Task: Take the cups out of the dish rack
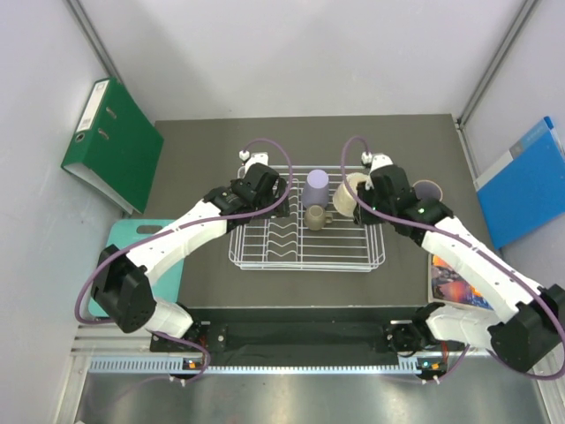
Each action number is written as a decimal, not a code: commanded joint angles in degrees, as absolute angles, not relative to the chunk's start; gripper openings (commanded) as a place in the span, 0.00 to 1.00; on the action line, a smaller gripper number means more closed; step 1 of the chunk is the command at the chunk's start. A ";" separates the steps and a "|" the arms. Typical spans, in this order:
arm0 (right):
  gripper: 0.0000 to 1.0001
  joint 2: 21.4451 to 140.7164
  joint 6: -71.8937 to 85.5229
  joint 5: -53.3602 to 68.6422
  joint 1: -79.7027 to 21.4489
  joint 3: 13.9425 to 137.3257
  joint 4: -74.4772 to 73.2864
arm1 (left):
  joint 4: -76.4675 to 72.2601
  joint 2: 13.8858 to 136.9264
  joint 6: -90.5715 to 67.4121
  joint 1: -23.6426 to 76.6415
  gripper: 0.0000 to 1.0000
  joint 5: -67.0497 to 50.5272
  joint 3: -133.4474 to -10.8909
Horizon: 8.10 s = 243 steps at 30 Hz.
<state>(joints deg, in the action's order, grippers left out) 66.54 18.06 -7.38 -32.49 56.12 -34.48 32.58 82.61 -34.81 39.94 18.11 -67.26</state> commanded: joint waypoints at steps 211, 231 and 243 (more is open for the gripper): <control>0.61 74.87 17.93 -2.55 -36.65 56.86 -23.30 | 31.64 73.13 -40.16 29.96 0.81 16.16 -71.55; 0.55 95.36 15.29 -5.09 -36.74 68.55 -19.16 | 33.22 63.99 -39.11 33.57 0.81 16.61 -64.69; 0.57 97.11 14.06 -3.26 -37.97 66.45 -16.53 | 32.34 64.16 -38.67 33.57 0.82 16.26 -63.90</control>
<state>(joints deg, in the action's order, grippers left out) 94.80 14.83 -3.68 -37.08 65.78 -21.37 34.63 65.14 -39.07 33.54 16.34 -64.49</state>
